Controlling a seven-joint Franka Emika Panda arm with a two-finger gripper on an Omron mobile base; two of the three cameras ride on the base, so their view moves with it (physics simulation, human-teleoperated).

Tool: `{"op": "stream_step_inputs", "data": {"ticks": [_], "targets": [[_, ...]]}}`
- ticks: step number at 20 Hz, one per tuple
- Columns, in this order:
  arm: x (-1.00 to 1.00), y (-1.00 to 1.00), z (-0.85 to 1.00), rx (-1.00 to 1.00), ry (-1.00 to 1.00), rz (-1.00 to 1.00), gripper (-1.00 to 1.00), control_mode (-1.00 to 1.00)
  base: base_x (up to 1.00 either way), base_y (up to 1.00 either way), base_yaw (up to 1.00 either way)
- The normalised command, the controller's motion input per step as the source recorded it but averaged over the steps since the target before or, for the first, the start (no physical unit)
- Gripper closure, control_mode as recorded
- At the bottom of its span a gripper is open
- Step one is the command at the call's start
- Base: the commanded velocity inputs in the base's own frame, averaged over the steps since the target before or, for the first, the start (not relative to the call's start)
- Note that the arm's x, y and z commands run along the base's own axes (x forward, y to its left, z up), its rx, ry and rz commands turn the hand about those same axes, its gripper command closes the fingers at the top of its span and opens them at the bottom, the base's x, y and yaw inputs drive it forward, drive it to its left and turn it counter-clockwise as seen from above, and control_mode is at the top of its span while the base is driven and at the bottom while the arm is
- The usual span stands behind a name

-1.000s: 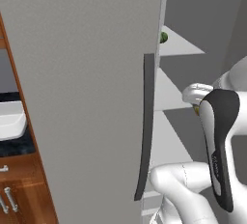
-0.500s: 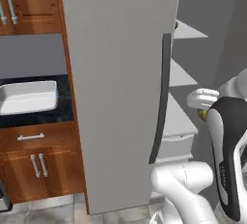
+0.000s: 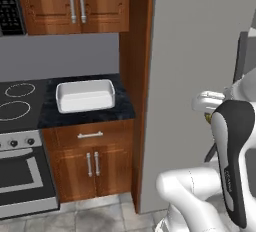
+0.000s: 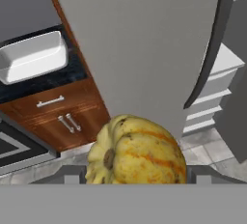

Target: Take the squash and avocado out of the freezer and place them in the tupperware container on the counter. Then put the tupperware containing the vegetables back in the freezer.

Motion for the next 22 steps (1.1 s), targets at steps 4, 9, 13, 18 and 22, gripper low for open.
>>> {"op": "stream_step_inputs", "data": {"ticks": [4,9,13,18,22], "targets": [[0.0,0.0,0.0,0.0,0.0,0.0,1.0,1.0,0.08,1.0,0.0],[0.0,0.0,0.0,0.0,0.0,0.0,1.0,1.0,0.28,1.0,0.0],[0.0,0.0,0.0,0.0,0.0,0.0,1.0,1.0,0.55,0.66,0.0],[0.0,0.0,0.0,0.0,0.0,0.0,1.0,1.0,0.83,0.22,0.0],[0.0,0.0,0.0,0.0,0.0,0.0,1.0,1.0,0.92,0.03,0.0]]}}
